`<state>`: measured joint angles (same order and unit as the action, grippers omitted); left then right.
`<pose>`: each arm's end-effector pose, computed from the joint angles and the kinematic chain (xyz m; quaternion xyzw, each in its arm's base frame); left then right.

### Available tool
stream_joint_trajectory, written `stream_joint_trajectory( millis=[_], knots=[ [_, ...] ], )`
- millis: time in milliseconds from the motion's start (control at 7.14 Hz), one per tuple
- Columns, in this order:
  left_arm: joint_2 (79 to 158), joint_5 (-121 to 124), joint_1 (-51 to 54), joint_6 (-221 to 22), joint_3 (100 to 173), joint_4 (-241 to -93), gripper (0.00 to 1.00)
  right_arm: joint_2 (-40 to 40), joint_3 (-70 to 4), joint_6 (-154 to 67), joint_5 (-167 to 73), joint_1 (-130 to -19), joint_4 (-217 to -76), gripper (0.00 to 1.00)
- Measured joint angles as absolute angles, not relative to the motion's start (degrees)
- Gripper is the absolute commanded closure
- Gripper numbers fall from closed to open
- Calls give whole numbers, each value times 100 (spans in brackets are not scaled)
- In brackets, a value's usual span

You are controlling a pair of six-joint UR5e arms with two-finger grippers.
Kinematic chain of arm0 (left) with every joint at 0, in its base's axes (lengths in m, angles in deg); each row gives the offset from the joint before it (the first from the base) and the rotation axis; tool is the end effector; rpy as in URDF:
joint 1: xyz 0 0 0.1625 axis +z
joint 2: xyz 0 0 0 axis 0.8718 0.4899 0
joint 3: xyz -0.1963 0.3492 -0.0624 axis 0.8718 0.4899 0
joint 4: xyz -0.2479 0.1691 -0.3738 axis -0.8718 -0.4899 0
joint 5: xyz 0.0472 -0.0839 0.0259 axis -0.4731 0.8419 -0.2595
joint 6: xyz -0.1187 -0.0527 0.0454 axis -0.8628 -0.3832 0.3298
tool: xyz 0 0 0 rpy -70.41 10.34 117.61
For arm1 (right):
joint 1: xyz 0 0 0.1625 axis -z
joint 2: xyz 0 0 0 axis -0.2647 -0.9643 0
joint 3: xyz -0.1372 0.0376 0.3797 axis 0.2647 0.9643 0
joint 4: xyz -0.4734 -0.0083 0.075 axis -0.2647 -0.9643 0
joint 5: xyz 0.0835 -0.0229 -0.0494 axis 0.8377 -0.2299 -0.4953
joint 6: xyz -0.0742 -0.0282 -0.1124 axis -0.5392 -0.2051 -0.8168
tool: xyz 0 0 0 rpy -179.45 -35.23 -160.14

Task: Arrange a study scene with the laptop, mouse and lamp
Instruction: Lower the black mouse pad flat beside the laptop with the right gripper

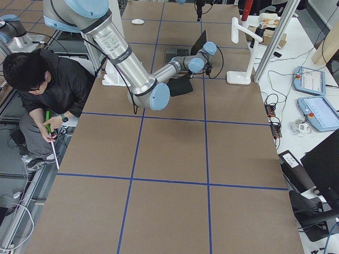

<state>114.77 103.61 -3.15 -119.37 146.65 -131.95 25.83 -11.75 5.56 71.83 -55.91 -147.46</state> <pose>0.2362 -0.6099 0.4198 -0.0120 0.3231 -0.0215 0.9460 -0.6144 -0.5588 0.2246 -0.1793 -0.4828 -0.0319 0.8566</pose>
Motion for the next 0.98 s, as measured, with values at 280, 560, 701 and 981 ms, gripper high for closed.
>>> stream_joint_trajectory(
  millis=[280,560,701,981],
  knots=[
    [11477,10361,-314,-11937,14607,-13243,0,2586,-1153,647,6940,-5492,-14622,100],
    [11474,10363,-314,-11940,14452,-13415,0,2593,-1101,665,6727,-5392,-14524,100],
    [11471,10365,-315,-11943,14329,-13565,0,2594,-1097,667,6703,-5370,-14514,100],
    [11470,10367,-316,-11971,14236,-13704,0,2594,-1093,668,6688,-5361,-14510,100]
  ],
)
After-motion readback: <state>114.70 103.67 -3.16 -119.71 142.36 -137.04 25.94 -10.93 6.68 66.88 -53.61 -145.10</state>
